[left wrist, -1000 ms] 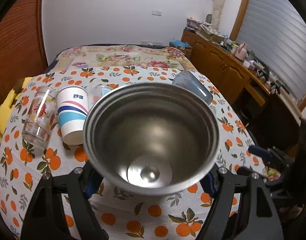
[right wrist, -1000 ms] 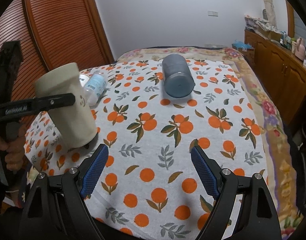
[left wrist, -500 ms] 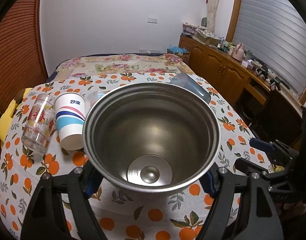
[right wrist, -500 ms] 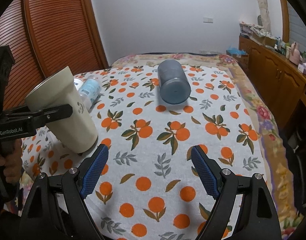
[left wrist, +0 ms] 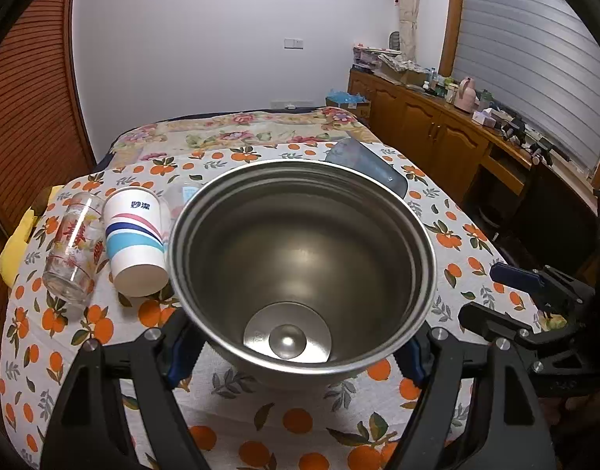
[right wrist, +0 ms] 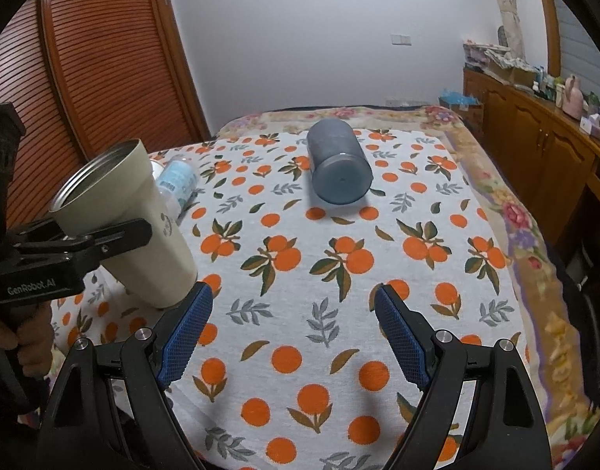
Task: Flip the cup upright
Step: 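Lower the upright tumbler onto the sheet with the right gripper, then open the right gripper and pull back from the tumbler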
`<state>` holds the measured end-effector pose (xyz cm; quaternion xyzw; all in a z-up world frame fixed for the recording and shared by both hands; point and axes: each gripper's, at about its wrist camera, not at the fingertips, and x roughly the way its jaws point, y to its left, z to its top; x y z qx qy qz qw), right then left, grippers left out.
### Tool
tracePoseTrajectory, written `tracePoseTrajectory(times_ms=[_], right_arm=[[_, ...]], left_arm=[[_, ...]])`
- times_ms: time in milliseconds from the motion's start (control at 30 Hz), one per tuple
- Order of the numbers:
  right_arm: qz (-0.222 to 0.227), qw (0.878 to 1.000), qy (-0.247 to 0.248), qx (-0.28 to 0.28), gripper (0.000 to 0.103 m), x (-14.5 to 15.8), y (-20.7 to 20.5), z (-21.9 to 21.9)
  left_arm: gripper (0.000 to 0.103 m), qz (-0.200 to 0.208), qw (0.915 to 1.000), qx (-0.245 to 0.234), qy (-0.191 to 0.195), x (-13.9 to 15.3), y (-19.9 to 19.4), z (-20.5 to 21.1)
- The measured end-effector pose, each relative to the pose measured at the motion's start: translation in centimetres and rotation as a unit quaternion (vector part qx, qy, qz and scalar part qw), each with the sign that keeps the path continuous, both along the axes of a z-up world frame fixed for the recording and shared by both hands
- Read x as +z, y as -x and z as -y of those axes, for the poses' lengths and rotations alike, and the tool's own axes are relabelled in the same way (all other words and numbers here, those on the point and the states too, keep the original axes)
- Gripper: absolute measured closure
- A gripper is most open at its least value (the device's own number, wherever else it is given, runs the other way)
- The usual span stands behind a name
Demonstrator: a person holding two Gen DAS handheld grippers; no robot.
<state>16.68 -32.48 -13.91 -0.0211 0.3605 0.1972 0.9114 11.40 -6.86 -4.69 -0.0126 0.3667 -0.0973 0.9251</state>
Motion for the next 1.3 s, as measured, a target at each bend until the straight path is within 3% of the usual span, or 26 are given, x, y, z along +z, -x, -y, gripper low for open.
tracePoseTrajectory(times_ms=[333, 633, 1200, 1300], right_arm=[[0.002, 1.000, -0.008, 0.004, 0.016, 0.1, 0.4, -0.5], [0.014, 1.000, -0.016, 0.009, 0.016, 0.4, 0.9, -0.9], [0.094, 0.995, -0.038, -0.010, 0.003, 2.8, 4.2, -2.4], [0.101, 0.994, -0.041, -0.015, 0.000, 2.9, 4.8, -2.6]], left_arm=[[0.015, 0.012, 0.9997, 0.003, -0.022, 0.0, 0.7, 0.1], [0.015, 0.029, 0.9991, 0.002, -0.031, -0.5, 2.6, -0.2], [0.014, 0.091, 0.9935, 0.059, -0.036, 2.0, 7.5, -4.0], [0.010, 0.095, 0.9925, 0.068, -0.038, 2.0, 7.9, -4.6]])
